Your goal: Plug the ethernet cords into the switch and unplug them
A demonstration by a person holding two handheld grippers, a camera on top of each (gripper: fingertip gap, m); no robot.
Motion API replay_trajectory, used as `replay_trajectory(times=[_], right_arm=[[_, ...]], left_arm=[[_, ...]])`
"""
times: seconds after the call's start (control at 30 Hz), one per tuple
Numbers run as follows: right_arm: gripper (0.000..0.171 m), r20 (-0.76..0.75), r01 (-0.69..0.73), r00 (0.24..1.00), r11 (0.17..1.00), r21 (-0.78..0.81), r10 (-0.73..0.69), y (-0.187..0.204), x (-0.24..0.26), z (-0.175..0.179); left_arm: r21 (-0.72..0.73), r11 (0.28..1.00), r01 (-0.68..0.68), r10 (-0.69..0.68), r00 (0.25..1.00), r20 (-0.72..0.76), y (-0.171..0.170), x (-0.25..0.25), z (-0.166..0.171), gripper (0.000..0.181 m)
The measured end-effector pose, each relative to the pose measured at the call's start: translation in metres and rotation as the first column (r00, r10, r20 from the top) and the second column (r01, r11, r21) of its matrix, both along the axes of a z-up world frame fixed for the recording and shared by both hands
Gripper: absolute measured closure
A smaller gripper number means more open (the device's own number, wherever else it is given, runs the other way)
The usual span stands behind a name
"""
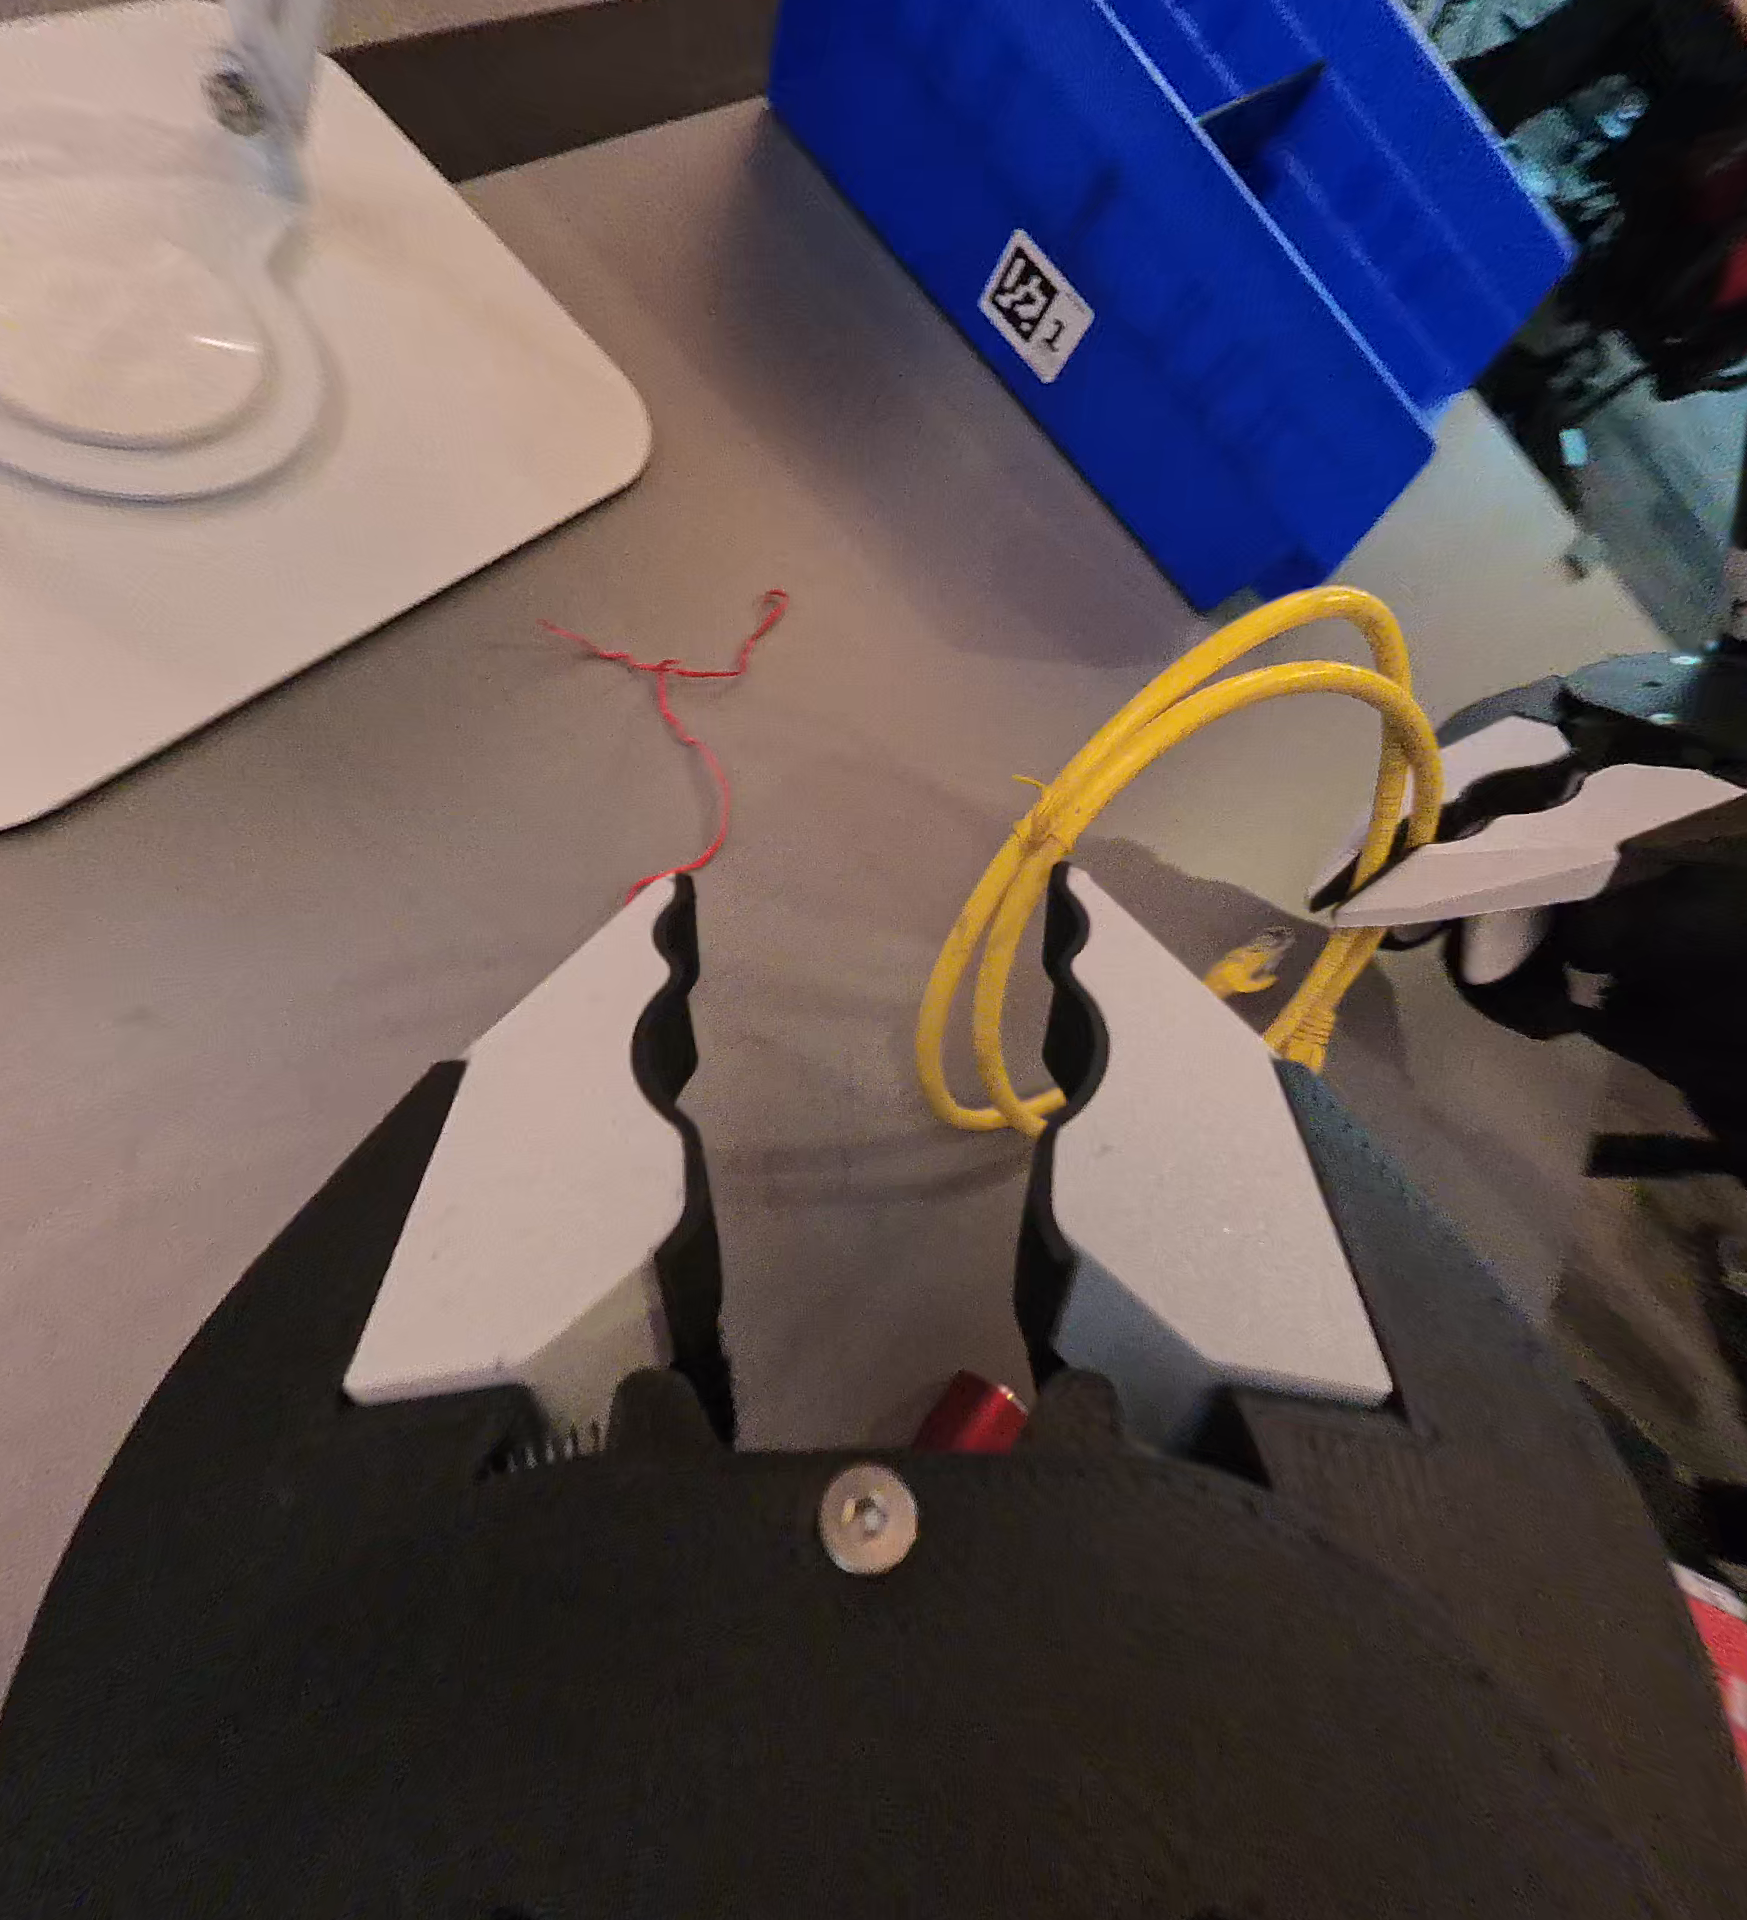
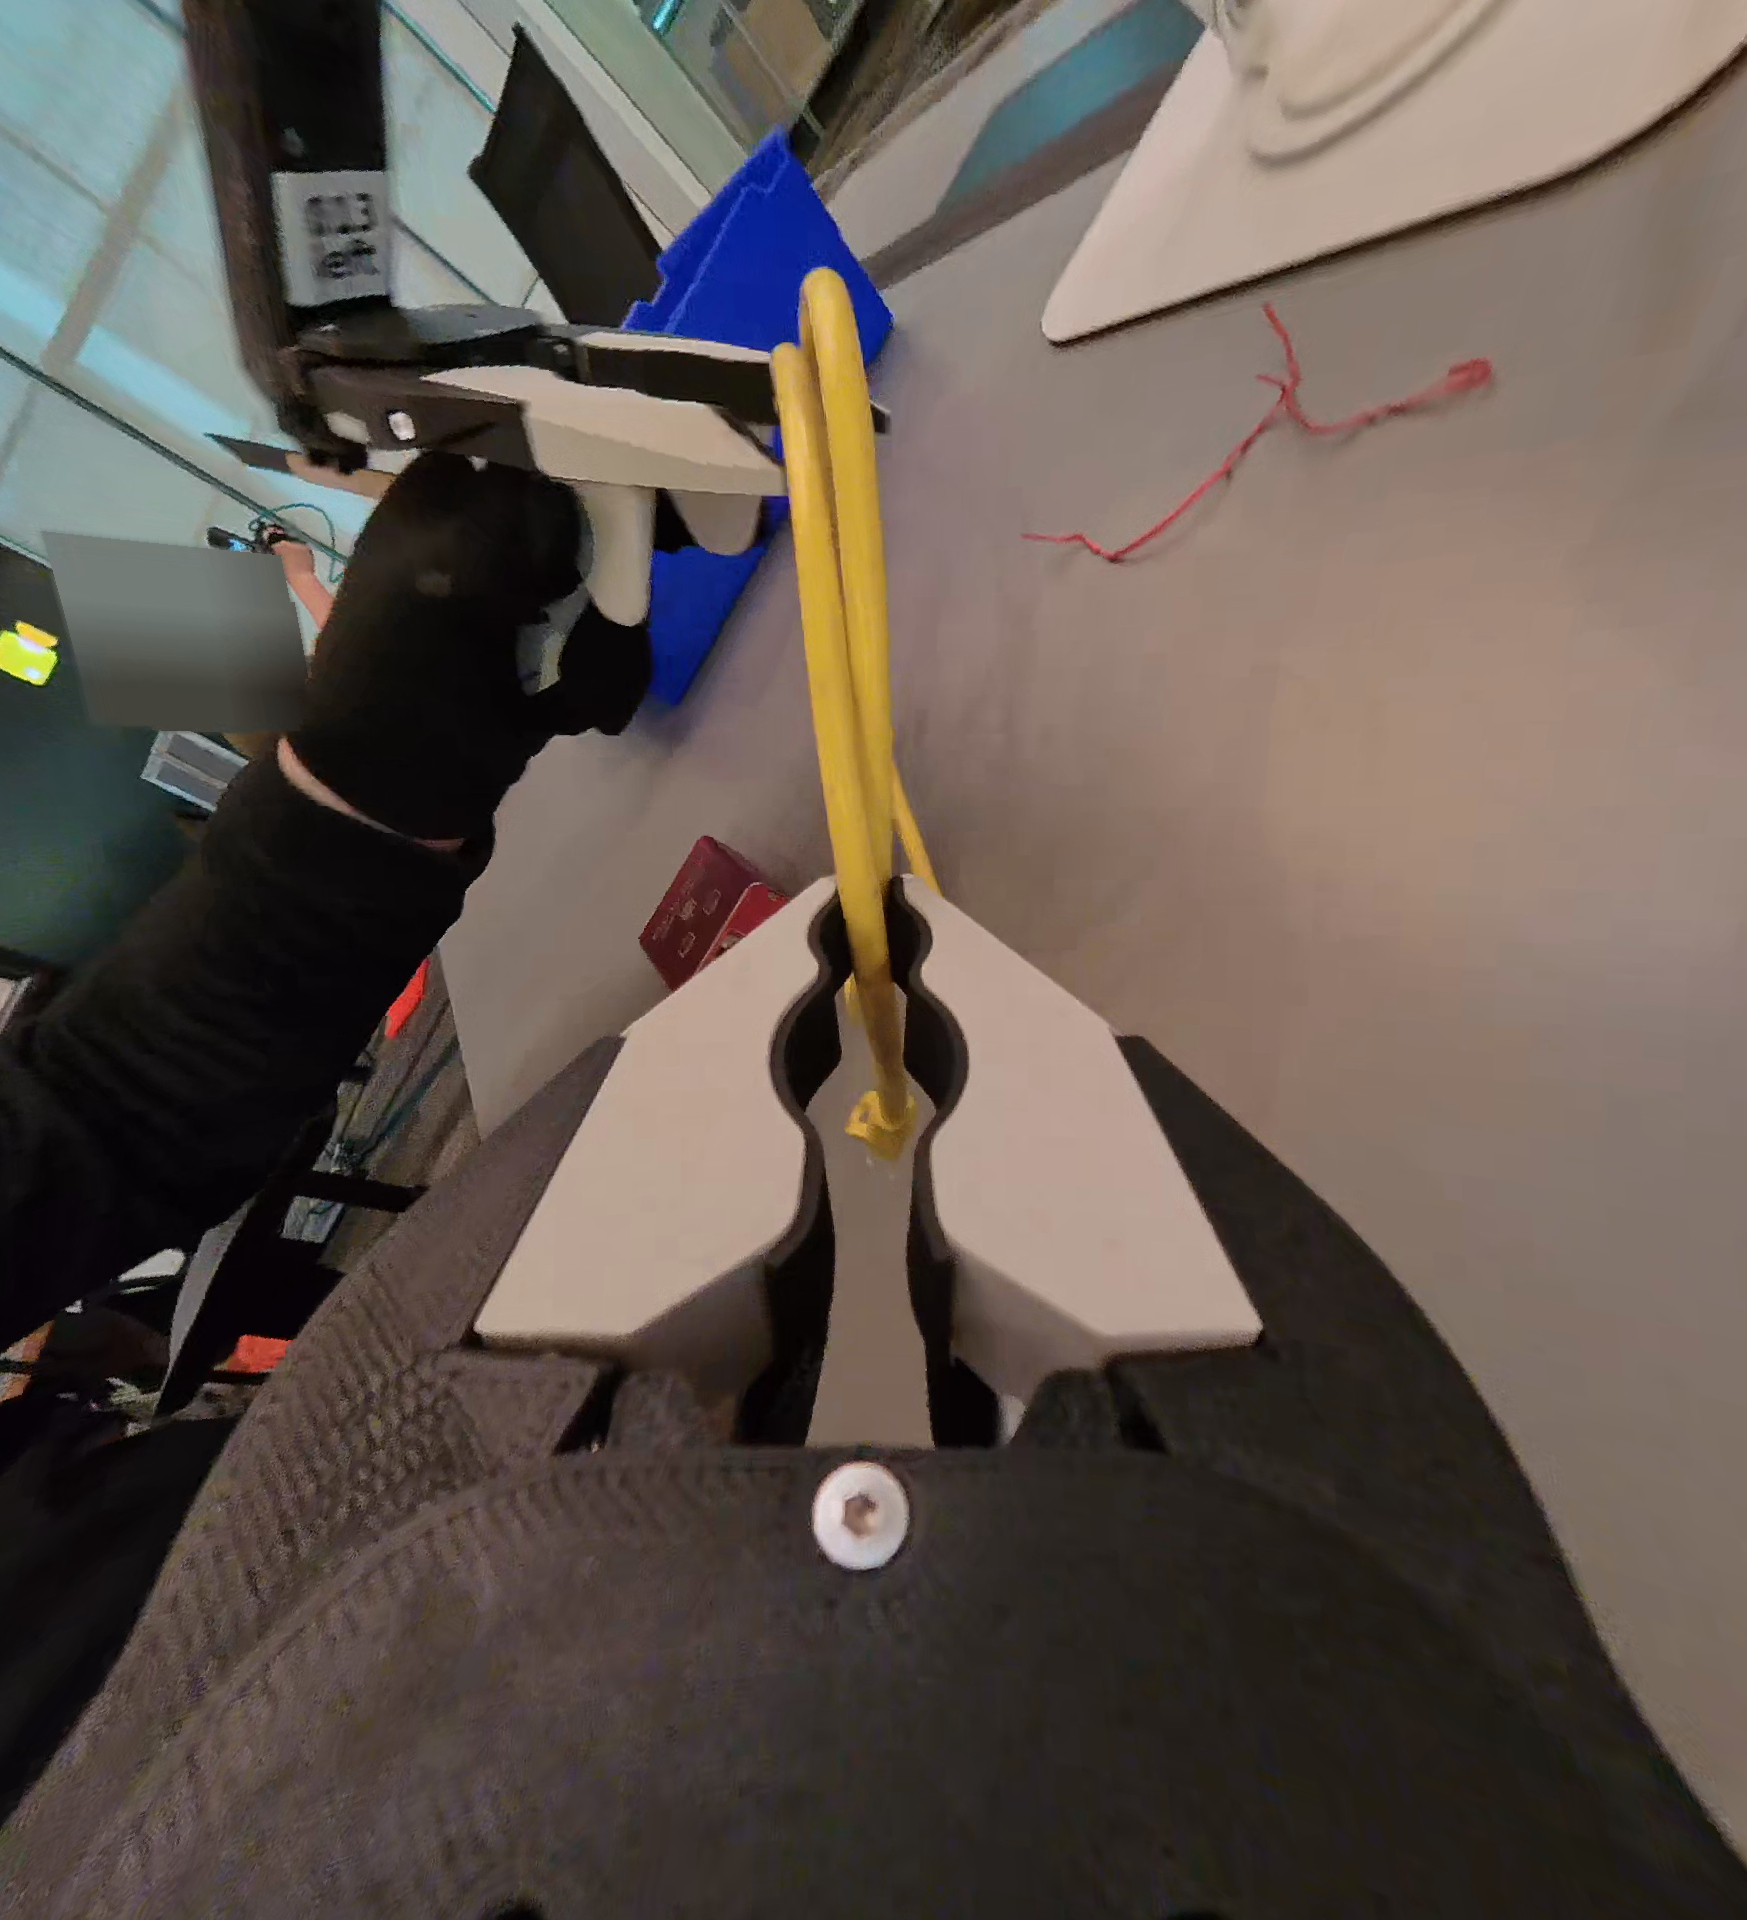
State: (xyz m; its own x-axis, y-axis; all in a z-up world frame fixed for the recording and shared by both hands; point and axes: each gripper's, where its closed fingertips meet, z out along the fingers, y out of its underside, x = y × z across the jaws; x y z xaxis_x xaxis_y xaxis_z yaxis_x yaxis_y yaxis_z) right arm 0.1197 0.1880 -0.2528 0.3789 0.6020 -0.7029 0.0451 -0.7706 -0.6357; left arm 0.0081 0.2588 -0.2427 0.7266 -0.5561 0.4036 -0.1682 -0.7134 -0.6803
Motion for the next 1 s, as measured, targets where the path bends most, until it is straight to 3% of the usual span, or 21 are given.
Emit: replay_trajectory(times=[0.17,0.27,0.4,0.5,0.63,0.73,0.83,0.93,1.0], right_arm=[[0.168,-0.021,0.03,0.999,0.998,-0.057,-0.032,0.003,0.0,-0.009],[0.168,-0.064,0.041,0.997,0.996,-0.079,-0.046,0.004,-0.002,-0.006],[0.168,-0.173,0.045,0.983,0.991,-0.126,-0.067,0.005,-0.004,0.008],[0.167,-0.276,0.025,0.959,0.988,-0.15,-0.066,0.002,-0.007,0.022],[0.168,-0.373,0.007,0.925,0.987,-0.16,-0.067,-0.002,-0.01,0.041],[0.168,-0.408,-0.001,0.911,0.987,-0.163,-0.067,-0.005,-0.013,0.051],[0.168,-0.434,-0.003,0.898,0.985,-0.173,-0.073,-0.007,-0.016,0.056],[0.168,-0.449,-0.008,0.89,0.983,-0.182,-0.076,-0.007,-0.018,0.057],[0.168,-0.454,-0.002,0.887,0.983,-0.183,-0.083,-0.007,-0.018,0.057]], left_arm=[[0.05,0.998,-0.027,0.033,0.991,-0.126,-0.017,-0.02,0.005,0.111],[0.136,0.991,0.013,0.007,0.989,-0.15,-0.039,-0.014,0.024,0.122],[0.072,0.975,0.209,-0.201,0.975,-0.099,-0.109,0.04,0.016,0.128],[-0.007,0.97,0.244,-0.243,0.968,0.056,-0.14,0.068,0.004,0.128],[-0.118,0.968,0.221,-0.183,0.946,0.269,-0.146,0.084,-0.008,0.121],[-0.099,0.968,0.231,-0.173,0.898,0.404,-0.143,0.095,0.002,0.125],[-0.065,0.965,0.255,-0.198,0.866,0.46,-0.145,0.105,0.013,0.137],[-0.005,0.974,0.227,-0.192,0.837,0.513,-0.141,0.106,0.025,0.167],[0.016,0.977,0.213,-0.191,0.839,0.509,-0.139,0.103,0.027,0.168]])
